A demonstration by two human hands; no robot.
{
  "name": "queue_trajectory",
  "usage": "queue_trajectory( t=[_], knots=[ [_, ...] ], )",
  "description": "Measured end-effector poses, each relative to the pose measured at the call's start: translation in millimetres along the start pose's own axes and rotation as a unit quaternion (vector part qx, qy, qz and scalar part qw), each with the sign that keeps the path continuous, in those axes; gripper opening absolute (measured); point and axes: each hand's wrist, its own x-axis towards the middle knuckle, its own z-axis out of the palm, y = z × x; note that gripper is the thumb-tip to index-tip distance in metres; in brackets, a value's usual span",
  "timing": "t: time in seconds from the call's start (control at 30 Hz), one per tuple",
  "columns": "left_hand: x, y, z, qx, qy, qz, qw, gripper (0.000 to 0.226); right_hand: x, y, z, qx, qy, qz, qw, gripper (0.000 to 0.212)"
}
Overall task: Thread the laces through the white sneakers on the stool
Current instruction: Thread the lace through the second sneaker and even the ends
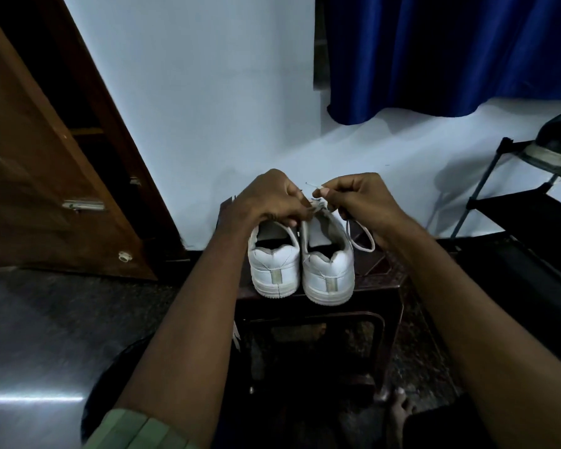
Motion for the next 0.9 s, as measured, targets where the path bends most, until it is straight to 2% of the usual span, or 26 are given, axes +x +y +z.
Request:
queue_trajectory(
  t=[0.07, 0.17, 0.3, 0.43, 0.63, 0.77, 0.9],
  knots=[
    [0.6, -3.0, -1.5, -0.052, 0.000, -0.016, 0.999, 0.019, -0.7, 3.2, 2.0, -0.041, -0.011, 0.013, 0.999, 0.007],
    [-2.7, -4.1, -3.0, -0.102, -0.009, -0.037, 0.994, 0.022, 0.1, 6.5, 4.0, -0.094, 0.014, 0.011, 0.995, 0.011],
    [-4.3, -3.3, -2.4, -0.131, -0.015, -0.058, 0.990, 0.025, -2.6, 5.0, 7.2, -0.125, 0.066, -0.004, 0.990, 0.014],
    [-2.8, -4.1, -1.9, -0.129, -0.013, -0.069, 0.989, 0.030, -3.9, 4.4, 9.6, -0.165, 0.100, -0.023, 0.981, 0.008],
    [-0.6, -4.5, -1.3, -0.121, -0.013, -0.077, 0.990, 0.035, -9.7, 2.5, 13.6, -0.185, 0.058, -0.035, 0.980, 0.004],
    [-0.7, -4.8, -2.0, -0.124, -0.014, -0.073, 0.989, 0.034, -12.4, 1.6, 19.5, -0.218, 0.054, -0.040, 0.974, 0.026],
    [-0.8, -6.2, -3.1, -0.126, -0.023, -0.067, 0.990, 0.028, -13.3, 0.0, 21.0, -0.236, 0.054, -0.053, 0.969, 0.033]
  ],
)
